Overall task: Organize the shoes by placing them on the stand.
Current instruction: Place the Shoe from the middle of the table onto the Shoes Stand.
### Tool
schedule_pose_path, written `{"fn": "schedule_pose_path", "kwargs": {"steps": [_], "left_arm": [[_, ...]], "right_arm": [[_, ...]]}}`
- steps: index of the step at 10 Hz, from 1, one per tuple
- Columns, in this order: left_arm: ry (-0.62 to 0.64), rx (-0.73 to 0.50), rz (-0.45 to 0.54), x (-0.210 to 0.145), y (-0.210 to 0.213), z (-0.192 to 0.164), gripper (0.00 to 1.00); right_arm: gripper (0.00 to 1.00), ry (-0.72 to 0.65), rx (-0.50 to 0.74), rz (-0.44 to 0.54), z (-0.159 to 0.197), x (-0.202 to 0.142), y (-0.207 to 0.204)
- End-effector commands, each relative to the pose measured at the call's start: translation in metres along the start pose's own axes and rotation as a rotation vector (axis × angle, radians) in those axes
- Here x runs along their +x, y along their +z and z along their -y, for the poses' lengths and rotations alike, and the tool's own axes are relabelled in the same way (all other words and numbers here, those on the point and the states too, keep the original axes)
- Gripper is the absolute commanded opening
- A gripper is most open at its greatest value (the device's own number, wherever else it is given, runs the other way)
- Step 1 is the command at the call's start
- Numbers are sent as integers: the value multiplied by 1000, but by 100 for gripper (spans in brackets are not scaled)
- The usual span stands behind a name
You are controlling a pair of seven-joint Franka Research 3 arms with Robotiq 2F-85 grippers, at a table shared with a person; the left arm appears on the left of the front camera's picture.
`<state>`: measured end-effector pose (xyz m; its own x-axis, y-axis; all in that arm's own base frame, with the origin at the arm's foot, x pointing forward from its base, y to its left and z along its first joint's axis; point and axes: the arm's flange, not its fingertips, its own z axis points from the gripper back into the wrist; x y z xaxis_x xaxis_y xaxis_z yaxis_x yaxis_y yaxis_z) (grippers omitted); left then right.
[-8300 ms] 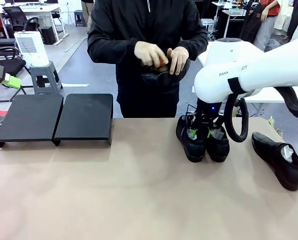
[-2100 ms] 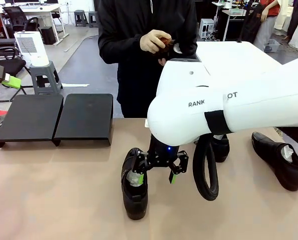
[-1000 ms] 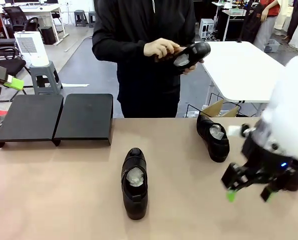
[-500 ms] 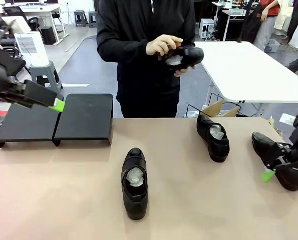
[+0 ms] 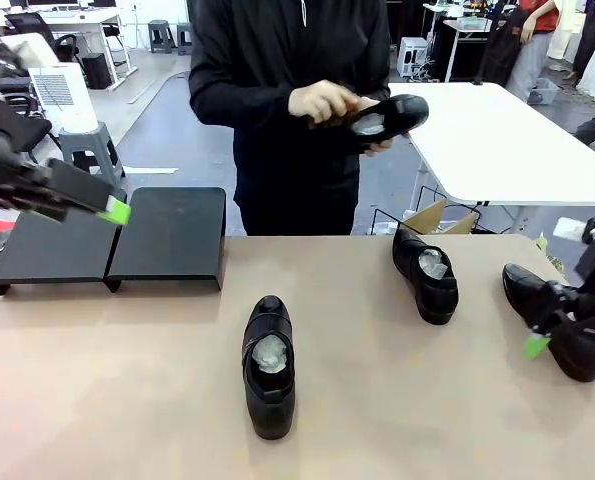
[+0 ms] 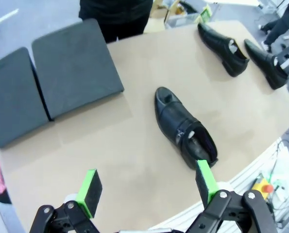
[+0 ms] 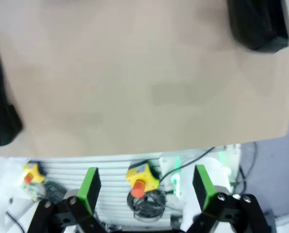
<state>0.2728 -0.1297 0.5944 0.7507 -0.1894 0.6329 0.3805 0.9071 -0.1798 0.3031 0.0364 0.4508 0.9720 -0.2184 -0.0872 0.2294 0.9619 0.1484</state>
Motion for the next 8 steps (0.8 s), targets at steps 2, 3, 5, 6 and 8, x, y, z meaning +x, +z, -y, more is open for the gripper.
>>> {"fn": "schedule_pose_path", "kwargs": {"steps": [2, 3, 5, 6, 8], "left_arm": [[165, 95, -102, -46, -52, 77, 100], [229, 140, -236, -62, -79, 105, 100], [259, 232, -288, -74, -117, 135, 100], [255, 240, -306, -76, -135, 147, 100], [245, 242, -305, -88, -126, 144, 100]], "right_arm": [[100, -78, -46, 99, 41, 6, 33], [100, -108, -17, 70, 51, 10, 29], [100, -86, -27, 90, 43, 7, 33], [100, -86, -27, 90, 43, 7, 33], [100, -86, -27, 90, 43, 7, 33]]}}
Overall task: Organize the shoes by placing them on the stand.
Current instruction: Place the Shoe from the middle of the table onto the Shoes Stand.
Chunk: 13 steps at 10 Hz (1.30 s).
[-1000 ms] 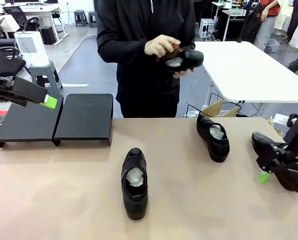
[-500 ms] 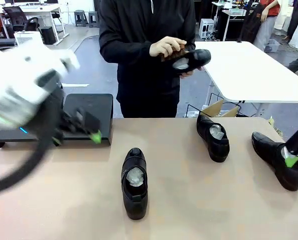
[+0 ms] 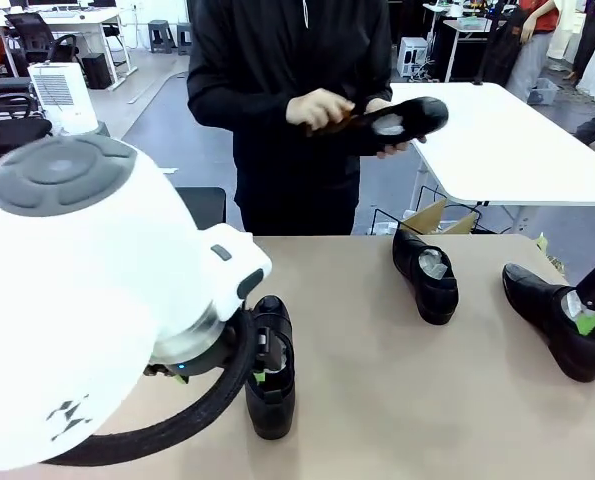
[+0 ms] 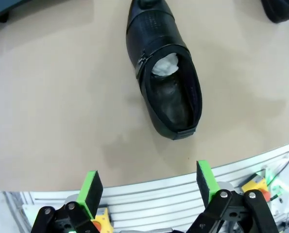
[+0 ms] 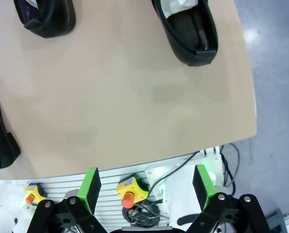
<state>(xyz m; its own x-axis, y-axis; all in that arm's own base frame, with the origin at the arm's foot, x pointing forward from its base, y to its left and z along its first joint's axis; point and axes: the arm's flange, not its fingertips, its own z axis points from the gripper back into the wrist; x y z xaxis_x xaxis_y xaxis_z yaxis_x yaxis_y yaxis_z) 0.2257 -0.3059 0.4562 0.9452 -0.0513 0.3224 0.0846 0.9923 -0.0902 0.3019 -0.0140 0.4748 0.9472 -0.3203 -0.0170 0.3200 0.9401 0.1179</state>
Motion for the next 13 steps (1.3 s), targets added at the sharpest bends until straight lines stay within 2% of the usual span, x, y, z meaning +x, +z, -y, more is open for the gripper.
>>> {"fn": "schedule_pose_path", "kwargs": {"steps": [1, 2, 6, 10, 13], "left_arm": [[22, 6, 17, -2, 17, -13, 100], [0, 0, 0, 0, 0, 0, 100], [-153, -28, -62, 30, -17, 64, 100], [-111, -52, -147, 41, -61, 88, 100], [-51, -94, -137, 47, -84, 84, 100]], "right_arm": [[100, 8, -1, 7, -2, -1, 1], [100, 8, -1, 7, -2, -1, 1], [100, 8, -1, 7, -2, -1, 1], [100, 8, -1, 7, -2, -1, 1], [100, 8, -1, 7, -2, -1, 1]]}}
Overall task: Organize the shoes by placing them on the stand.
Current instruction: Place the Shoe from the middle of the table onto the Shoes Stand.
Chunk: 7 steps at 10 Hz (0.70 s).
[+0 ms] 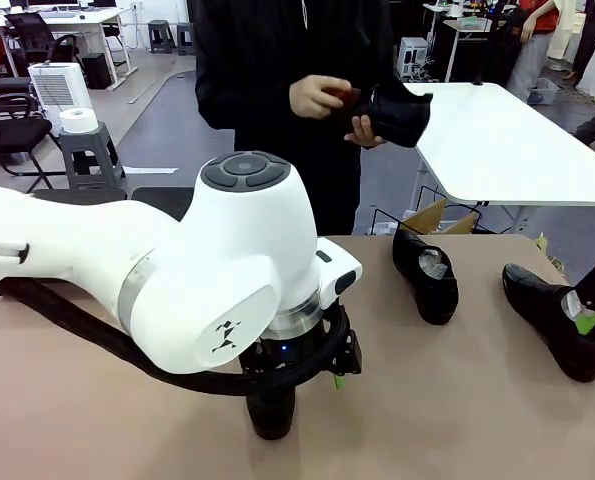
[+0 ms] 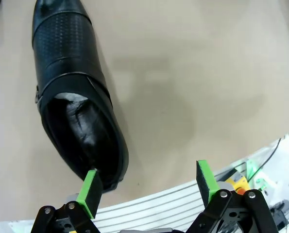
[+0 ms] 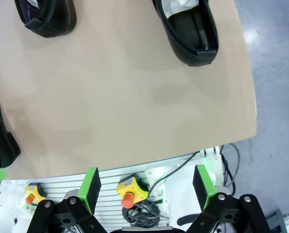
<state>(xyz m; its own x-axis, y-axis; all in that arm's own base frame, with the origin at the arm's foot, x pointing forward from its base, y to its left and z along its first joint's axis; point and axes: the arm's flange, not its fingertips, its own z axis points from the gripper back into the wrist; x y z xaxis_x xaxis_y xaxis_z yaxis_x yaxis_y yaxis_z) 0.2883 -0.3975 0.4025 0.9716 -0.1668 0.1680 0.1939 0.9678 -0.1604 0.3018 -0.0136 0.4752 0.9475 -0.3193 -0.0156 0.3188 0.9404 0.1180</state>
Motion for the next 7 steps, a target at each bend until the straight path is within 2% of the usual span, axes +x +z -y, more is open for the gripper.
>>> {"fn": "schedule_pose_path", "kwargs": {"steps": [1, 3, 7], "left_arm": [[31, -15, 58, 3, -10, 2, 100], [22, 36, 86, 10, -25, 1, 100], [33, 69, 73, 19, -44, 7, 100]], "right_arm": [[100, 7, -1, 6, -2, 0, 1], [100, 7, -1, 6, -2, 0, 1], [100, 7, -1, 6, -2, 0, 1]]}}
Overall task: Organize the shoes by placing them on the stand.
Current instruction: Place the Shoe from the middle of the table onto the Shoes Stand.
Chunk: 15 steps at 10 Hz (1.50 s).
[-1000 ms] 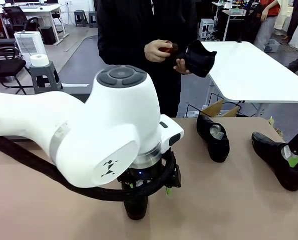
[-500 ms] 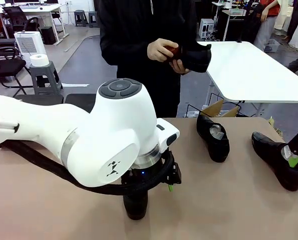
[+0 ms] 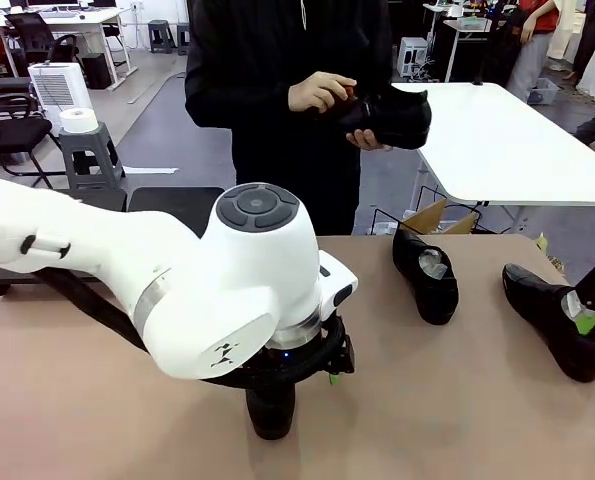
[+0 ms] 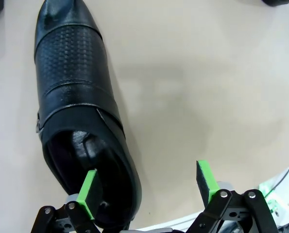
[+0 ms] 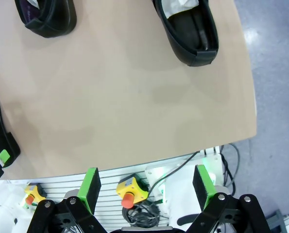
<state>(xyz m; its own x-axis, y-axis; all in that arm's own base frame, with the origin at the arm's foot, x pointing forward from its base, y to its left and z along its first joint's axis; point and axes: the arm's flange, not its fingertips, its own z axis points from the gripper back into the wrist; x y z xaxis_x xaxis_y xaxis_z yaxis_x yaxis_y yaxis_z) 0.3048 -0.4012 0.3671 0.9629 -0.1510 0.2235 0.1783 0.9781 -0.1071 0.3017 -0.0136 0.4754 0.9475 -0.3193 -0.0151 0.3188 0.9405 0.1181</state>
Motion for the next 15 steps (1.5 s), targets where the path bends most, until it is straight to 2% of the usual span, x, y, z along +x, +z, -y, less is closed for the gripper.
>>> {"fn": "schedule_pose_path", "kwargs": {"steps": [1, 3, 4, 8, 9, 15], "left_arm": [[34, 18, 16, 9, -8, 13, 100], [50, 26, 19, 12, -15, 13, 98], [51, 31, 19, 15, -18, 12, 87], [84, 97, 0, 21, -30, 10, 13], [82, 100, -1, 21, -30, 11, 0], [101, 126, -16, 20, -27, 3, 0]], "right_arm": [[100, 7, -1, 5, -2, 0, 1], [100, 7, -1, 5, -2, 0, 1], [100, 7, -1, 5, -2, 0, 1], [100, 7, -1, 5, -2, 0, 1], [100, 7, -1, 5, -2, 0, 1], [100, 7, -1, 5, -2, 0, 1]]}}
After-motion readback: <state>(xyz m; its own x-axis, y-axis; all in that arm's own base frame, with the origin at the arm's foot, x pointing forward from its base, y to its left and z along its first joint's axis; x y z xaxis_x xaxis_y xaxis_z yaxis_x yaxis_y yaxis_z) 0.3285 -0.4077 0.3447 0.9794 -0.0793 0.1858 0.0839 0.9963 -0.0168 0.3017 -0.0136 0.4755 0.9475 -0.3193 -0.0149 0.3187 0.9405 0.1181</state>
